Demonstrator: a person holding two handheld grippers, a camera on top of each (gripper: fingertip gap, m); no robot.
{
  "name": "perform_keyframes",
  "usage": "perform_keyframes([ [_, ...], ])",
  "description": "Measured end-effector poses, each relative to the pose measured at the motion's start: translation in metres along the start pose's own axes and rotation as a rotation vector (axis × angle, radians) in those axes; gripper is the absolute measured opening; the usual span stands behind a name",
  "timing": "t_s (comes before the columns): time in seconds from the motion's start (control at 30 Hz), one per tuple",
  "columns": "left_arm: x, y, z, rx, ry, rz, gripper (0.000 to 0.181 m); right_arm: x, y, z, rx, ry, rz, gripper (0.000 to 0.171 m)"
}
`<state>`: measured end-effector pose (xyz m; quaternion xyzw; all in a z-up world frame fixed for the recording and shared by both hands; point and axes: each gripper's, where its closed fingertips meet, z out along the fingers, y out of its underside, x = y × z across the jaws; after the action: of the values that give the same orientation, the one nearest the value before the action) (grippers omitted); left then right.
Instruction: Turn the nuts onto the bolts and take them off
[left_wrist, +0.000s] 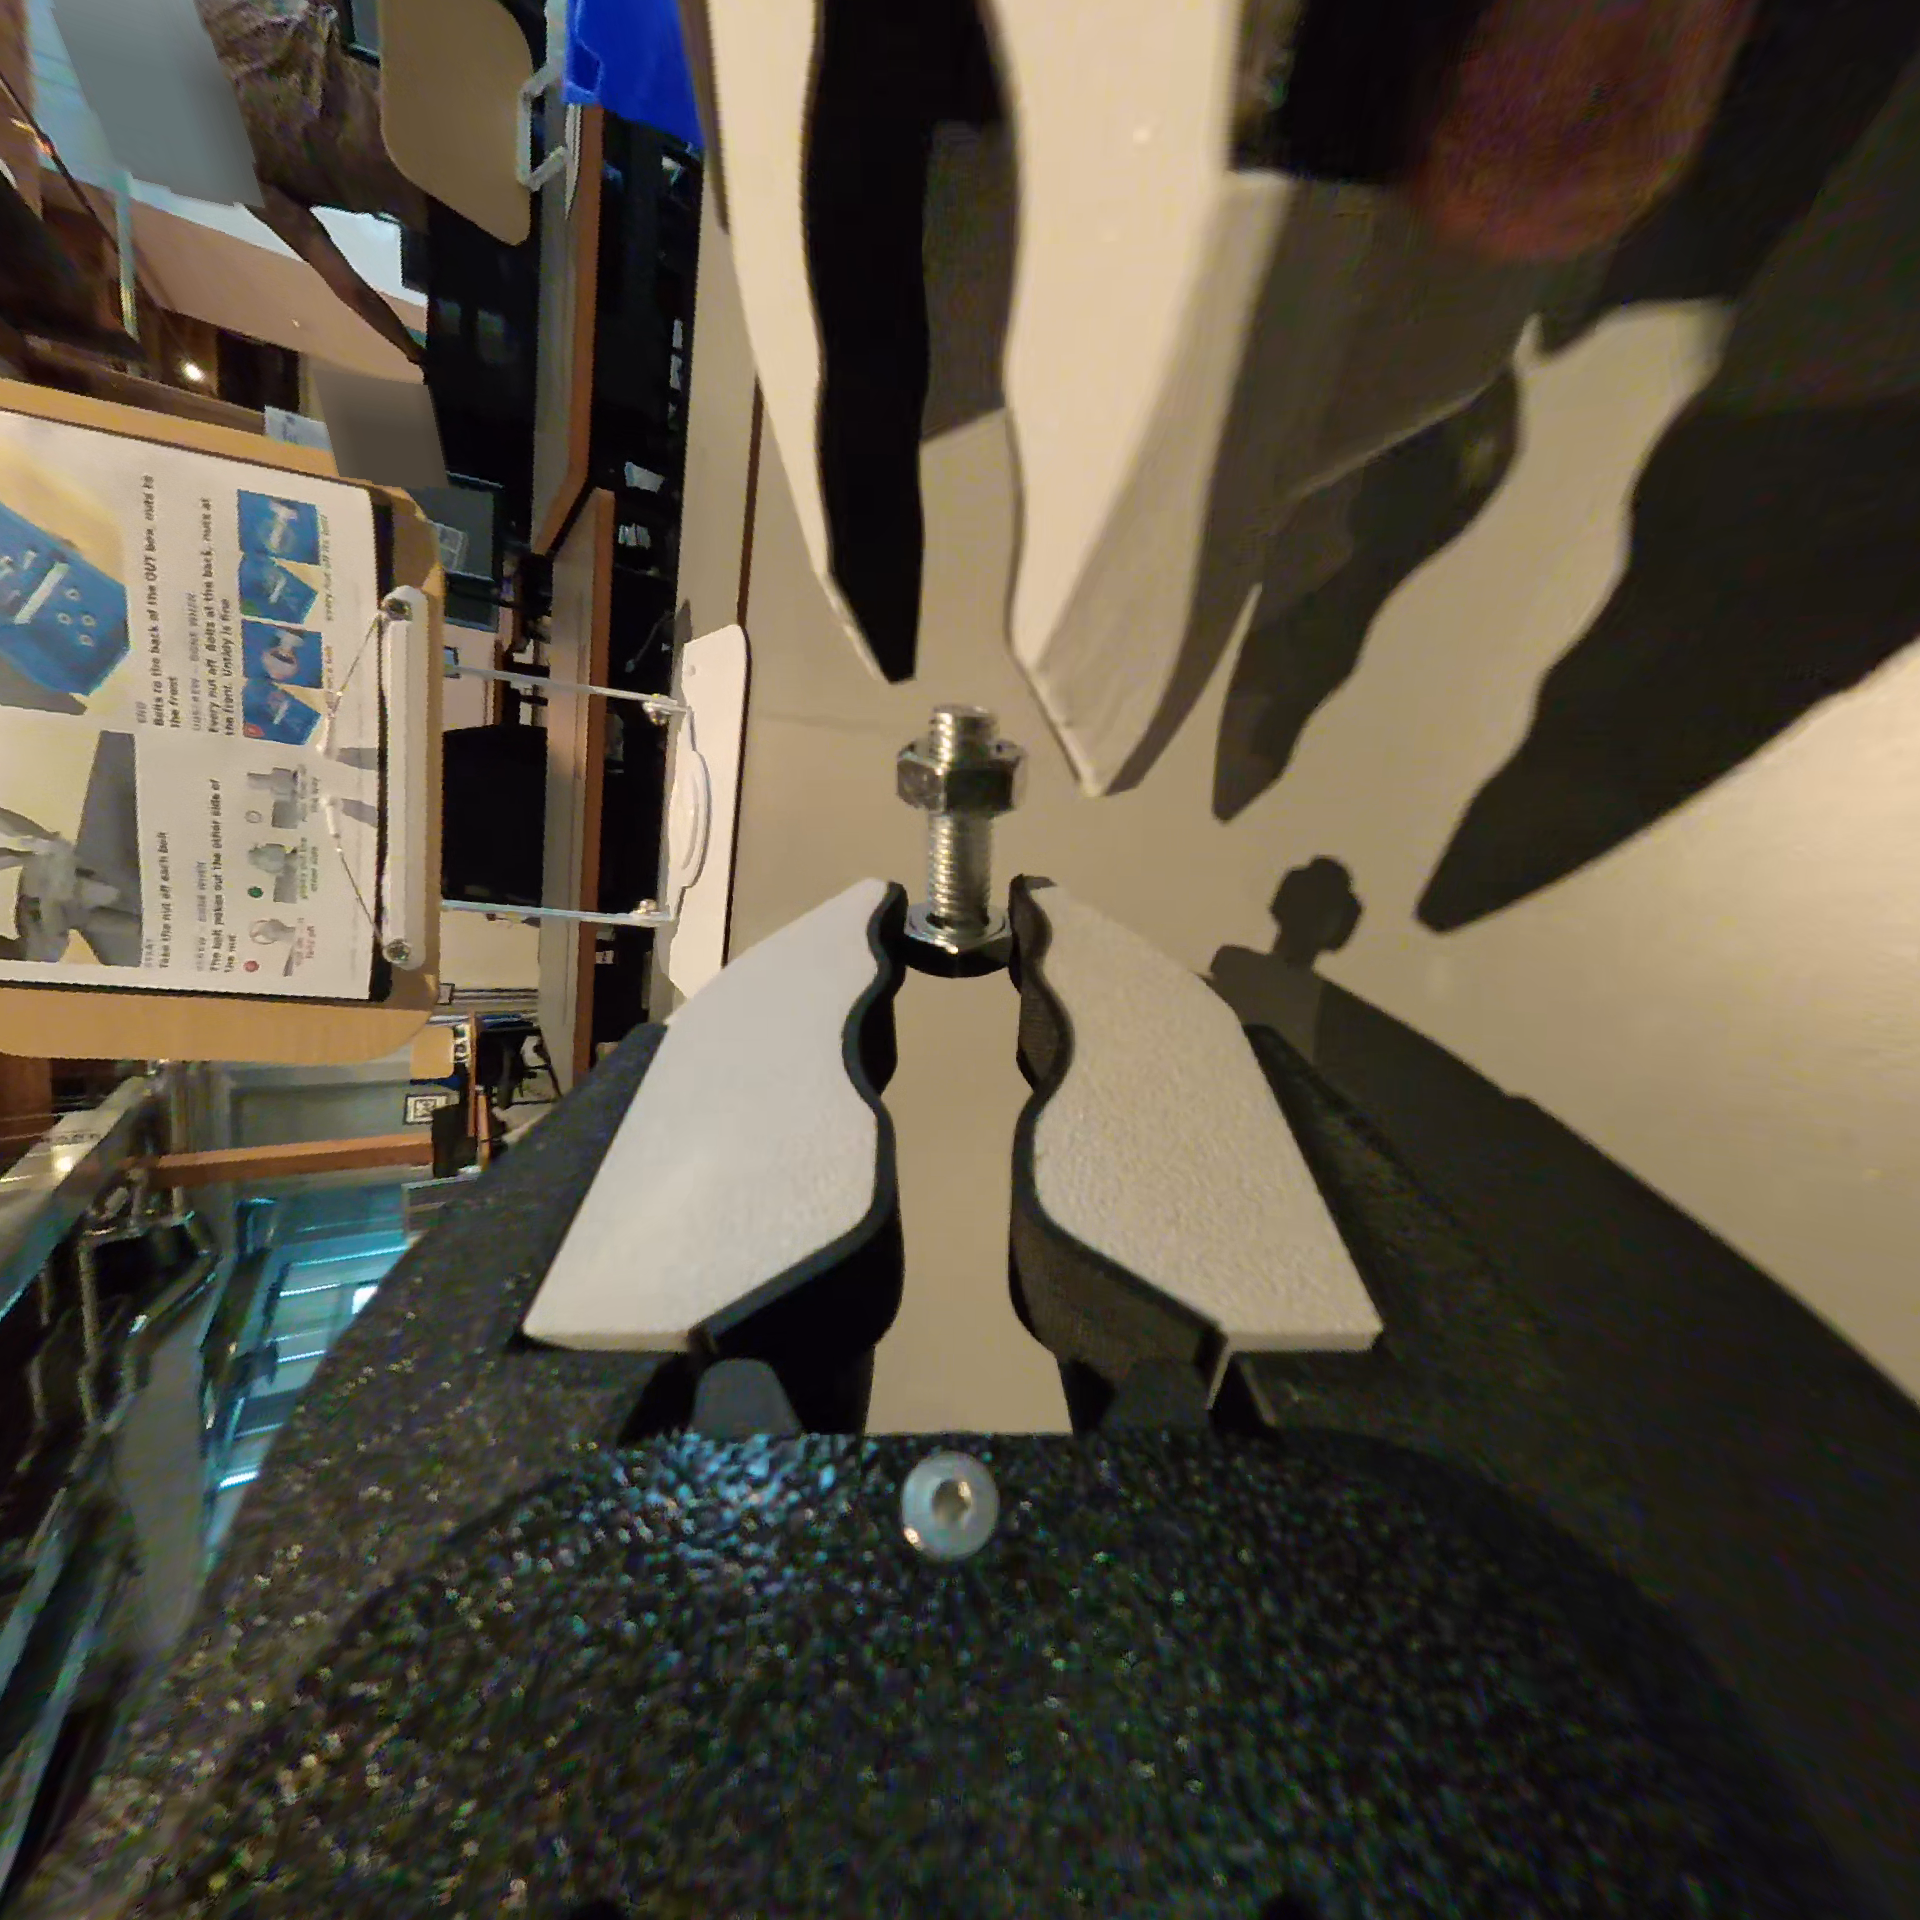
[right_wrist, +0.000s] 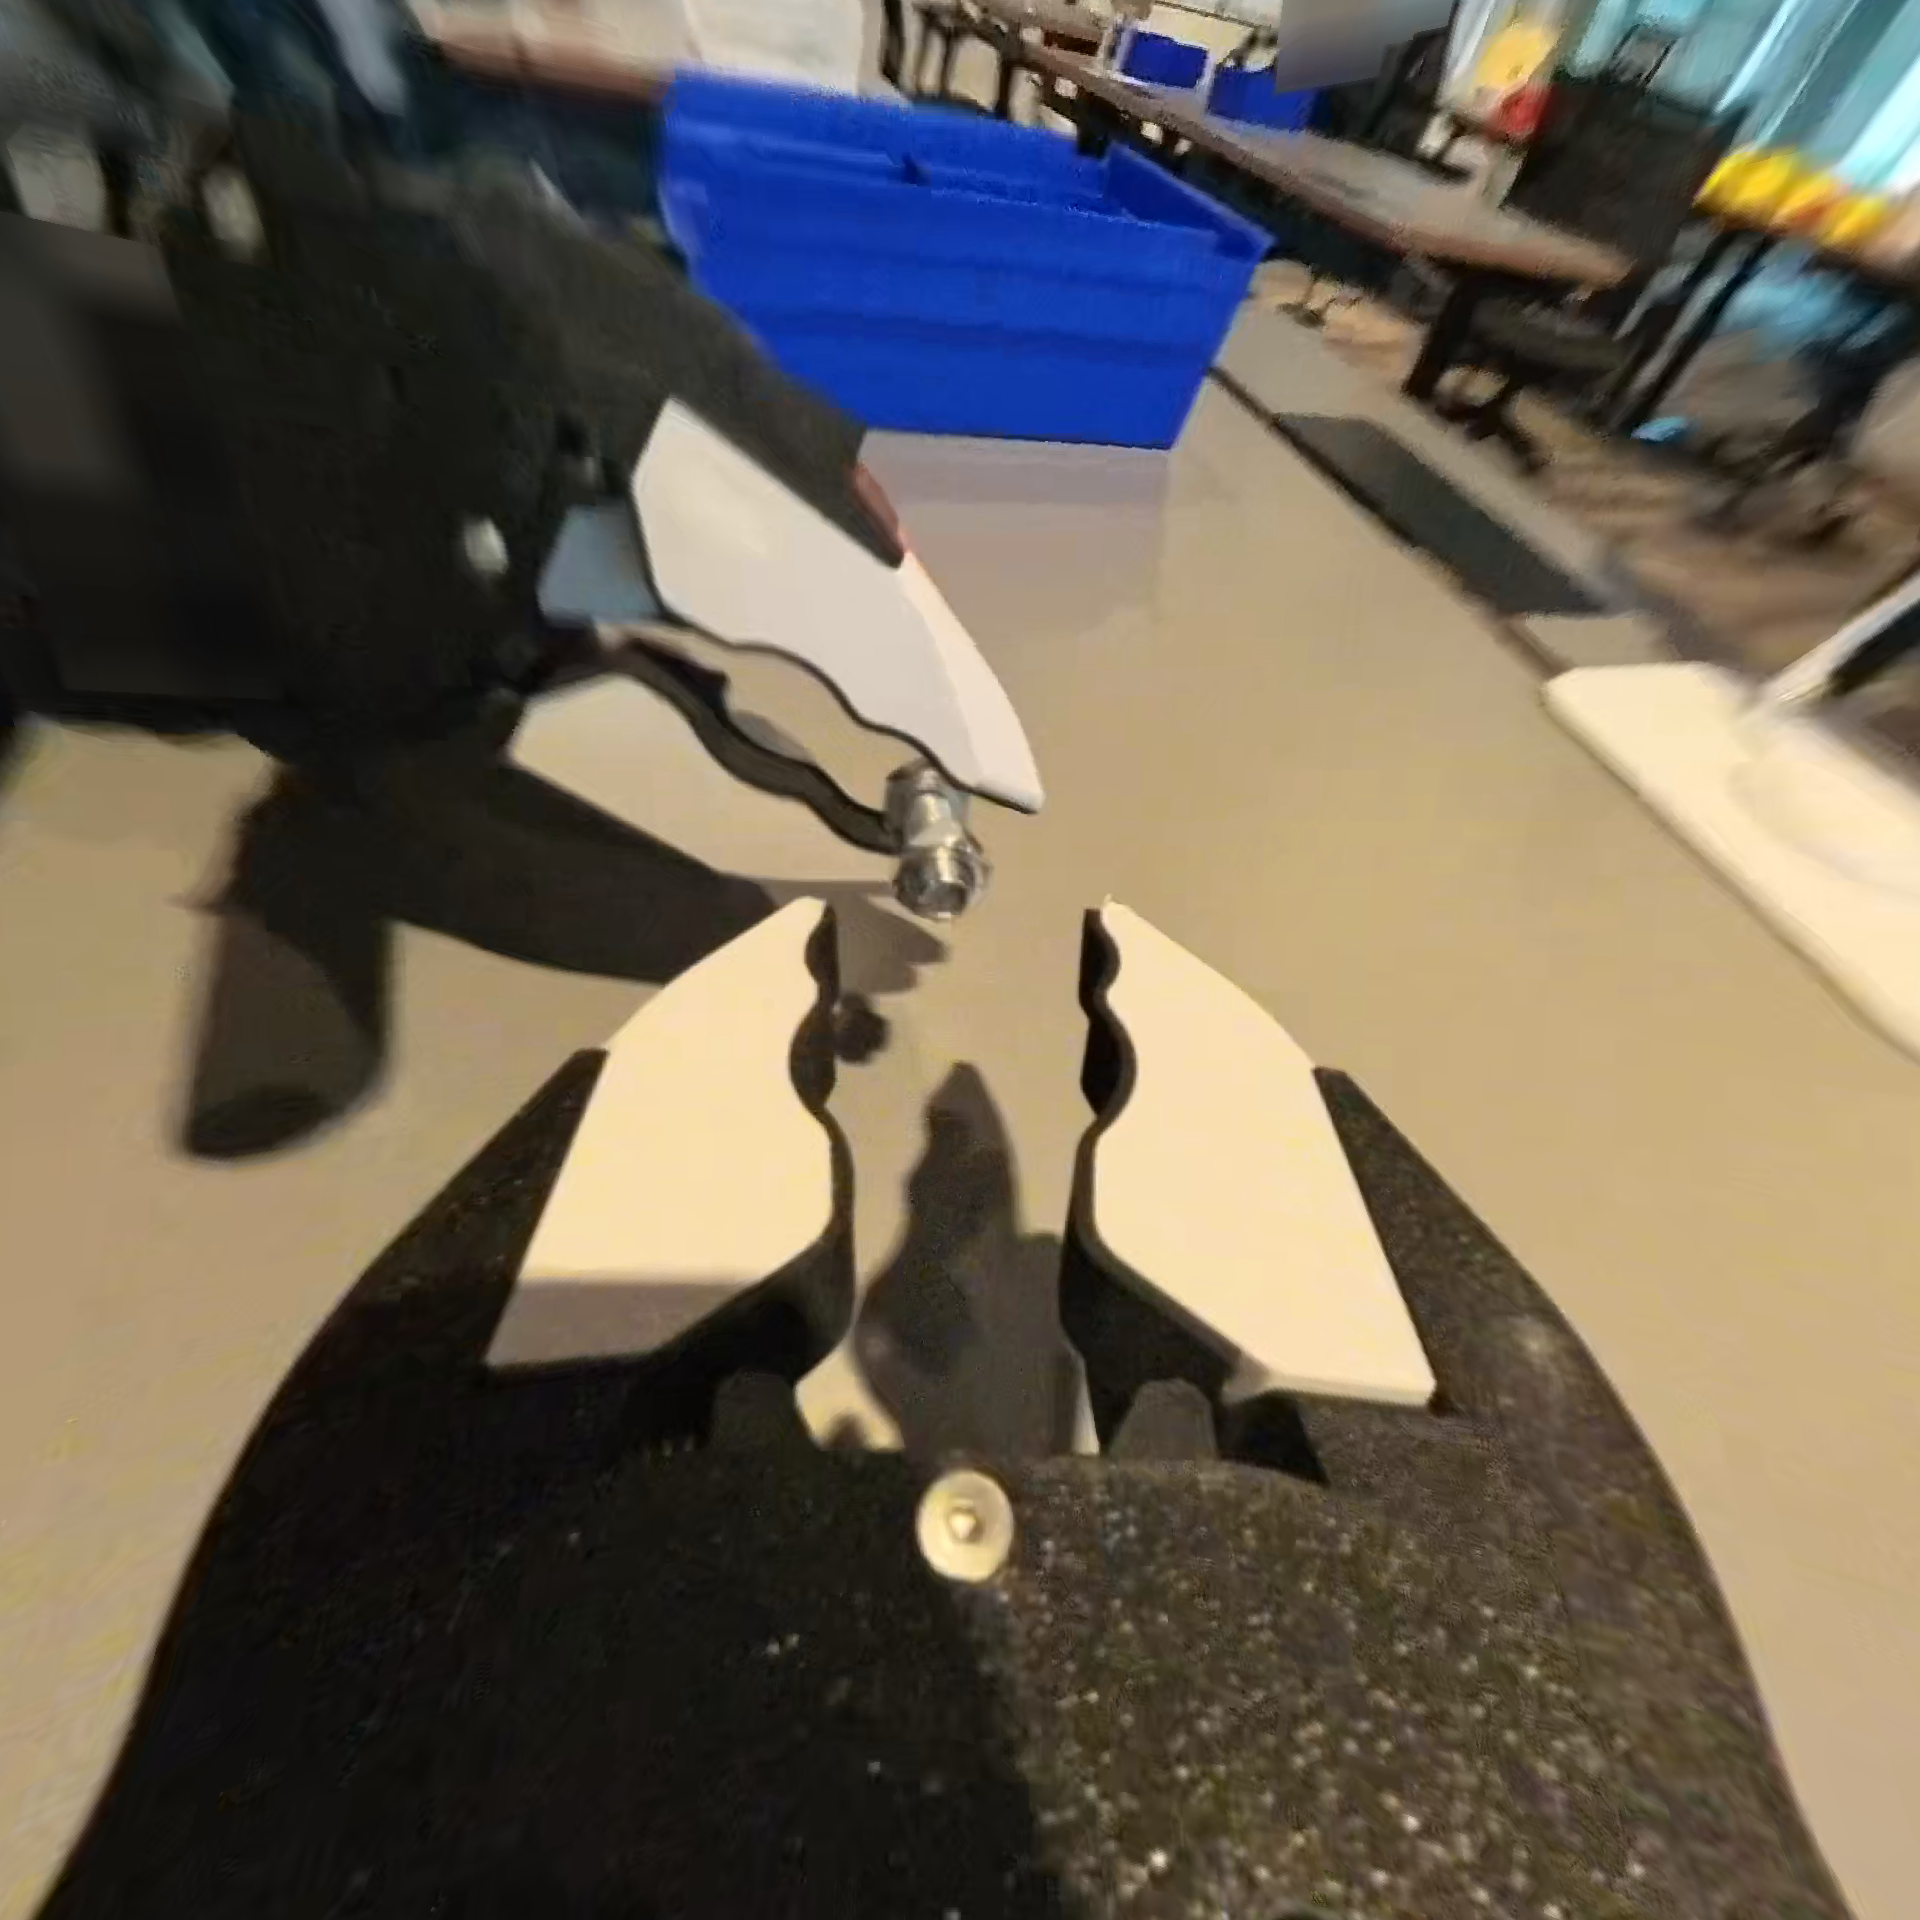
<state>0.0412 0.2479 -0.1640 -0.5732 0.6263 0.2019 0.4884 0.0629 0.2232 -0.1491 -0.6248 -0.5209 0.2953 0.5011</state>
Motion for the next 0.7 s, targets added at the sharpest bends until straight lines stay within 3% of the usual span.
perform_keyframes([
  [0.2, 0.005, -0.005, -0.001, 0.032, 0.032, -0.005, 0.019, -0.004, 0.003, 0.000, -0.113, 0.240, -0.661, 0.041],
  [0.37, 0.009, -0.008, -0.001, 0.039, 0.040, 0.034, 0.019, -0.007, 0.004, 0.006, -0.143, 0.284, -0.730, 0.021],
  [0.5, 0.007, -0.007, -0.001, 0.030, 0.015, 0.056, 0.019, -0.005, 0.004, 0.007, -0.148, 0.233, -0.521, 0.019],
  [0.7, 0.002, -0.008, -0.002, 0.027, -0.028, 0.083, 0.019, -0.013, -0.001, 0.006, -0.051, -0.085, 0.256, 0.018],
])
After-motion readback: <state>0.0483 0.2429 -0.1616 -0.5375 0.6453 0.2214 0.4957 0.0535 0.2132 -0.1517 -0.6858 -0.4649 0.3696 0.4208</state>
